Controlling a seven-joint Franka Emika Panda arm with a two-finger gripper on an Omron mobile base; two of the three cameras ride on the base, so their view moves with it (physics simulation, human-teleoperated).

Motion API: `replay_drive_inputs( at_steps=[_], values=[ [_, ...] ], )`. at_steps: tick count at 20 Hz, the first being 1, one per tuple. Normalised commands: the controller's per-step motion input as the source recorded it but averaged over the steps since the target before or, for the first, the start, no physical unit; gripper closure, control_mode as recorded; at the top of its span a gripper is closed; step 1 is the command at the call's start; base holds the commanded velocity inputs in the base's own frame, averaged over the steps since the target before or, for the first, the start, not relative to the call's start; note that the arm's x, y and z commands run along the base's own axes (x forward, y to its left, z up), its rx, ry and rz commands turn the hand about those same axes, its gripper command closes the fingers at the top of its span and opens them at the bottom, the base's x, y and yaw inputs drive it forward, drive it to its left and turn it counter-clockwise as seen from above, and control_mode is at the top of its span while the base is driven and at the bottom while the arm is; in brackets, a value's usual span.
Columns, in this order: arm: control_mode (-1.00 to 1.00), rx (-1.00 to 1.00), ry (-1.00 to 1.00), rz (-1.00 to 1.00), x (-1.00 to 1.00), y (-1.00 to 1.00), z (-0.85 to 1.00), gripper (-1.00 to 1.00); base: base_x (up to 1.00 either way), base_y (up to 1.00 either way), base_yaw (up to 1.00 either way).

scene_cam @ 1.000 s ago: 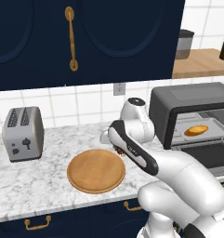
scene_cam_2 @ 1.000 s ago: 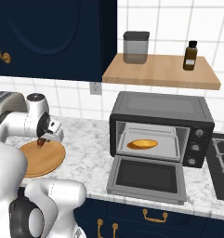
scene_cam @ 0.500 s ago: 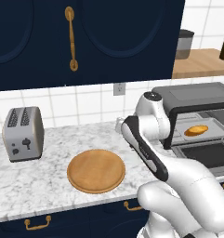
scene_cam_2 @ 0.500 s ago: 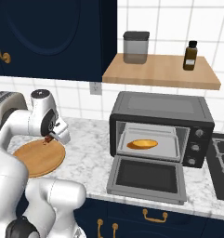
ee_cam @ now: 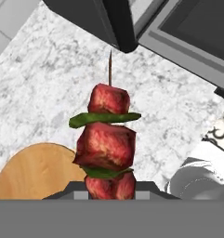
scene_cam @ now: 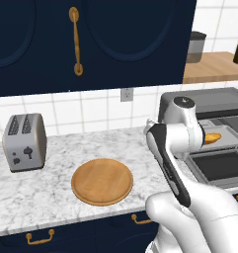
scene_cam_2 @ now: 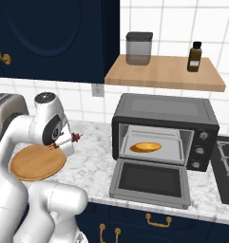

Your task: Pick up the kebab skewer and baguette bread, and place them inside the toaster oven. Close the toaster oven door and start by setting the timer.

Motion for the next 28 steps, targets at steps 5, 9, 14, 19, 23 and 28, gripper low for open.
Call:
replay_drive_inputs(
  at_steps=[5, 9, 14, 19, 23, 28],
  values=[
    [-1.0, 0.06, 0.0, -0.39, -0.31, -0.51, 0.2, 1.0, 0.0, 0.0, 0.0],
    [-1.0, 0.07, 0.0, -0.36, -0.12, -0.58, 0.2, 1.0, 0.0, 0.0, 0.0],
    [-1.0, 0.06, 0.0, -0.3, 0.0, -0.76, 0.21, 1.0, 0.0, 0.0, 0.0],
    [-1.0, 0.04, 0.0, -0.14, 0.0, -0.89, 0.16, 1.0, 0.0, 0.0, 0.0],
    [-1.0, 0.03, -0.01, -0.02, 0.0, -0.87, 0.0, 1.0, 0.0, 0.0, 0.0],
    [-1.0, 0.07, -0.09, 0.0, 0.0, -0.94, 0.0, 1.0, 0.0, 0.0, 0.0]
  ],
)
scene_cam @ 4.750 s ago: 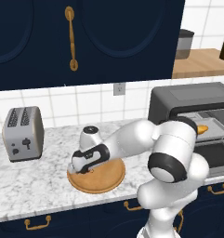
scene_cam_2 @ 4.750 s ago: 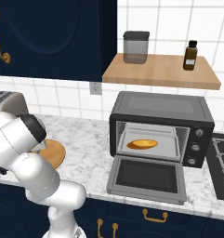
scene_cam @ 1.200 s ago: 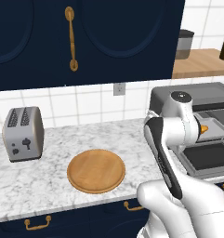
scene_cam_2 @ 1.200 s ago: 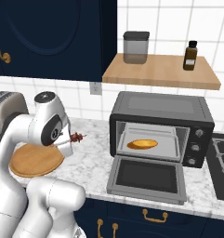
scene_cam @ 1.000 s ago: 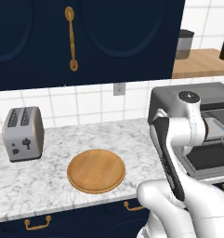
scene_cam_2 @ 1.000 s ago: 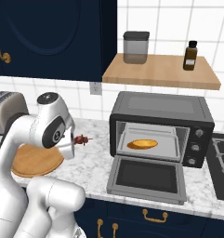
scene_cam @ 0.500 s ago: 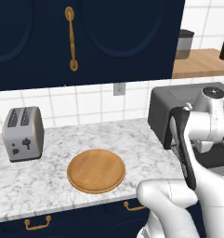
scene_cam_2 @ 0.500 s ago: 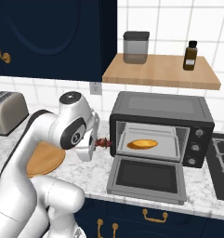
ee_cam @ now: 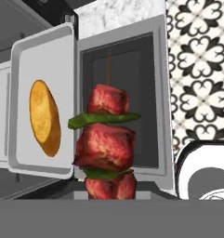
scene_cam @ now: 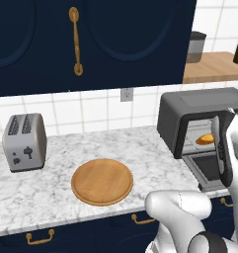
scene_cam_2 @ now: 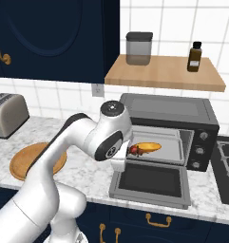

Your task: Pick up the kebab skewer and baguette bread, and place them inside the toaster oven. Close the toaster oven door and start by setting the timer.

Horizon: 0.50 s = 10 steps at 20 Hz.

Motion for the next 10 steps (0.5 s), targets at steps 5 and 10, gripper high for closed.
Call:
replay_drive_inputs(
  at_steps=[5, 10],
  values=[
    [-1.0, 0.08, -0.09, 0.02, 0.22, -0.63, 0.0, 1.0, 0.0, 0.0, 0.0],
    [-1.0, 0.06, -0.06, 0.04, 0.37, -0.4, 0.0, 1.0, 0.0, 0.0, 0.0]
  ],
)
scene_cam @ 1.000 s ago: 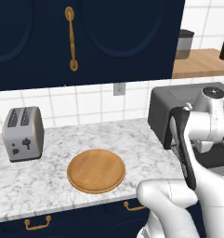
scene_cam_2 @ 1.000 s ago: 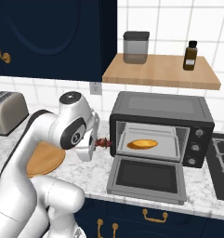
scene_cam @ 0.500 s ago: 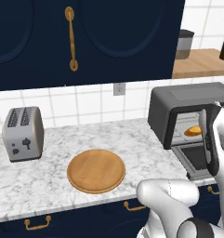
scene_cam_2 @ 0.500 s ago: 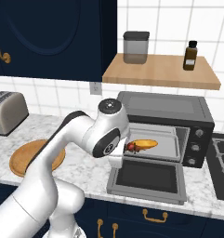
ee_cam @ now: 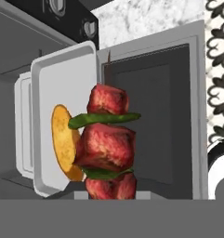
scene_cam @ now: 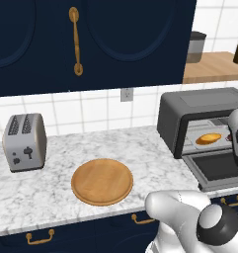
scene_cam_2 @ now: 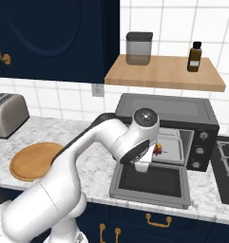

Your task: Pick up the kebab skewer and baguette bread, and place them inside the toaster oven. Close the toaster oven door and start by setting the timer.

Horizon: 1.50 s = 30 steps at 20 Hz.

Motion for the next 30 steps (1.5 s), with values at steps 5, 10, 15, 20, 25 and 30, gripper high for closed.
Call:
replay_drive_inputs(
  at_steps=[5, 10, 15, 20, 25, 30],
  values=[
    [-1.0, 0.05, -0.03, 0.02, 0.39, -0.26, 0.0, 1.0, 0.0, 0.0, 0.0],
    [-1.0, 0.0, 0.0, 0.0, 0.25, -0.25, -0.05, 1.0, 0.0, 0.0, 0.0],
    [-1.0, 0.0, -0.04, 0.0, 0.22, -0.35, -0.03, 1.0, 0.0, 0.0, 0.0],
    [-1.0, 0.0, -0.1, 0.0, 0.1, -0.27, -0.14, 1.0, 0.0, 0.0, 0.0],
    [-1.0, 0.0, -0.09, 0.0, 0.14, -0.1, -0.41, 1.0, 0.0, 0.0, 0.0],
    [-1.0, 0.0, -0.06, 0.0, 0.28, -0.05, -0.18, 1.0, 0.0, 0.0, 0.0]
  ],
)
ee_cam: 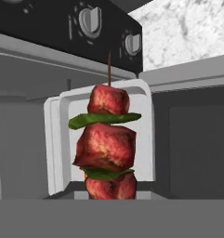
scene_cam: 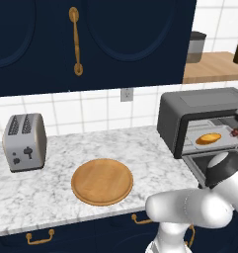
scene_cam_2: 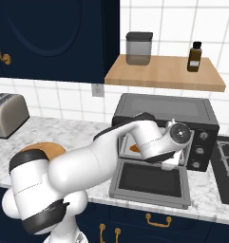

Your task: Pick up the kebab skewer and baguette bread, and place them inside the toaster oven. Close the toaster oven door and start by setting the timer.

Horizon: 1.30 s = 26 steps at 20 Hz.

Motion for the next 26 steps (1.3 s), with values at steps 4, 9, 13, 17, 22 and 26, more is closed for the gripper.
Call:
replay_drive_inputs(
  at_steps=[4, 9, 13, 17, 22, 26],
  values=[
    [-1.0, 0.0, -0.02, 0.0, 0.21, -0.01, 0.0, 1.0, 0.0, 0.0, 0.0],
    [-1.0, 0.0, 0.0, 0.0, 0.0, 0.03, 0.0, 1.0, 0.0, 0.0, 0.0],
    [-1.0, 0.0, 0.0, 0.0, 0.09, 0.2, -0.03, 1.0, 0.0, 0.0, 0.0],
    [-1.0, 0.0, 0.0, 0.01, 0.21, 0.23, -0.07, 1.0, 0.0, 0.0, 0.0],
    [-1.0, 0.0, 0.0, 0.02, 0.24, 0.03, -0.13, 1.0, 0.0, 0.0, 0.0],
    [-1.0, 0.0, 0.0, 0.01, 0.29, 0.01, -0.16, 1.0, 0.0, 0.0, 0.0]
  ],
)
